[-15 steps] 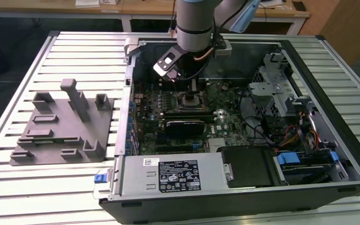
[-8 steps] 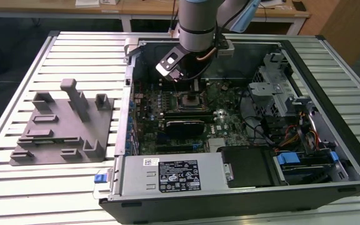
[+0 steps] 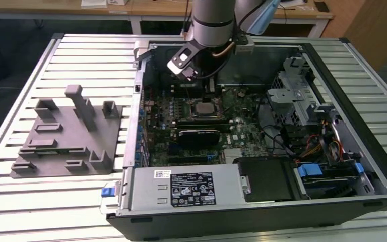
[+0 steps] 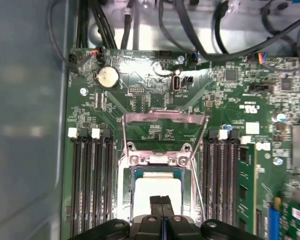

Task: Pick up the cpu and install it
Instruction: 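Place the cpu into insertion slot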

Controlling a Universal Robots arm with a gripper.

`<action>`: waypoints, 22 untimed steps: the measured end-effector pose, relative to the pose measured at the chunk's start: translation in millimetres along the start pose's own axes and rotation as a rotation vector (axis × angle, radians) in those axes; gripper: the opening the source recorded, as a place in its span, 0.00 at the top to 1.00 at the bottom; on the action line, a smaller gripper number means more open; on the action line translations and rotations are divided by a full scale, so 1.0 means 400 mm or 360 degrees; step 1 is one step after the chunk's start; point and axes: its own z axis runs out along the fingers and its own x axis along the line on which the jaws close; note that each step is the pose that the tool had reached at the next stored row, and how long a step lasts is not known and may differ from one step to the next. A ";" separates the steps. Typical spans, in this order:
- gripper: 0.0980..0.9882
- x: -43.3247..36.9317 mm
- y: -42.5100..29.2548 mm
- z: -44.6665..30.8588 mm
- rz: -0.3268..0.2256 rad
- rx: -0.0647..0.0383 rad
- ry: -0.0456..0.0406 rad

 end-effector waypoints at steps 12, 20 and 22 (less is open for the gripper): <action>0.99 -0.001 0.009 -0.033 0.0000 0.0000 0.0000; 0.99 -0.002 0.012 -0.051 0.0000 0.0000 0.0000; 0.99 -0.002 0.012 -0.051 0.0000 0.0000 0.0000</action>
